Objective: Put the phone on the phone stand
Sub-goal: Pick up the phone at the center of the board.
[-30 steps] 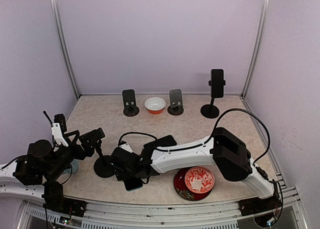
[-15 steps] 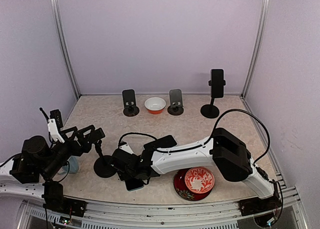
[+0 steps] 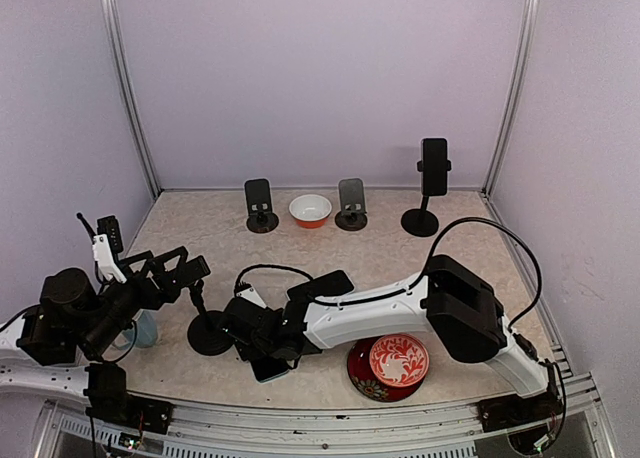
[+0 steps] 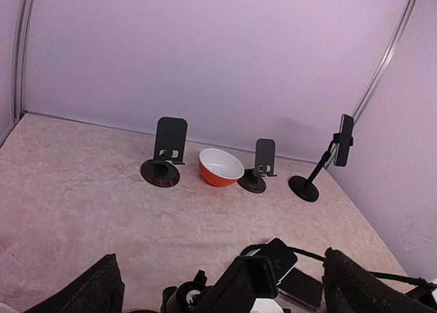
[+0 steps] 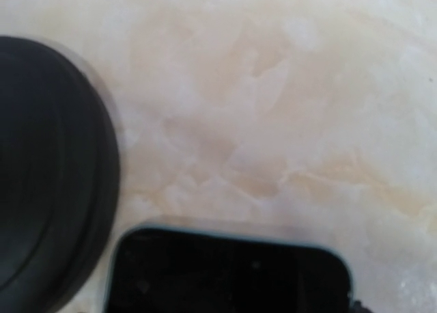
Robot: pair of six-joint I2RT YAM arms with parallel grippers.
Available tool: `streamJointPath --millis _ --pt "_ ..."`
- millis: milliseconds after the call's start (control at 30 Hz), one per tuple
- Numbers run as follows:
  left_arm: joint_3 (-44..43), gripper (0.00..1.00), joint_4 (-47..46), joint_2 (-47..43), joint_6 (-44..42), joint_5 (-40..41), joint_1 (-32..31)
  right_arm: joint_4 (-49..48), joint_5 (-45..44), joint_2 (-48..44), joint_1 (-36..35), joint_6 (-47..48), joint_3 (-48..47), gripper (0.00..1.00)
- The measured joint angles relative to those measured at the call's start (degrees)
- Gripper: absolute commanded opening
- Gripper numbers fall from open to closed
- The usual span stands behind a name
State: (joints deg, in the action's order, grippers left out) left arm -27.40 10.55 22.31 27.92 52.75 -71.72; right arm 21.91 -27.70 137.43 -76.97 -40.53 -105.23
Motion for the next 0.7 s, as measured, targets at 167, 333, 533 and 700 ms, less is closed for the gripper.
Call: streamJointPath --millis 167,333,533,700 --pt "0.00 0.99 0.37 0.00 0.20 -0.26 0.00 -1.60 -0.28 -1.14 -0.02 1.53 2.01 0.77" --pt "-0.24 0.99 0.46 0.11 0.02 -1.70 0.00 -3.30 -1.16 -3.78 0.00 2.60 5.99 0.76" --pt "-2.16 0.99 0.17 1.16 -1.46 -5.35 0.09 -8.46 -2.78 -10.95 0.66 4.72 14.47 0.77" --pt "-3.19 0.99 -0.39 2.25 -2.01 -7.45 0.13 -12.39 -2.47 -14.67 1.36 6.29 17.07 0.97"
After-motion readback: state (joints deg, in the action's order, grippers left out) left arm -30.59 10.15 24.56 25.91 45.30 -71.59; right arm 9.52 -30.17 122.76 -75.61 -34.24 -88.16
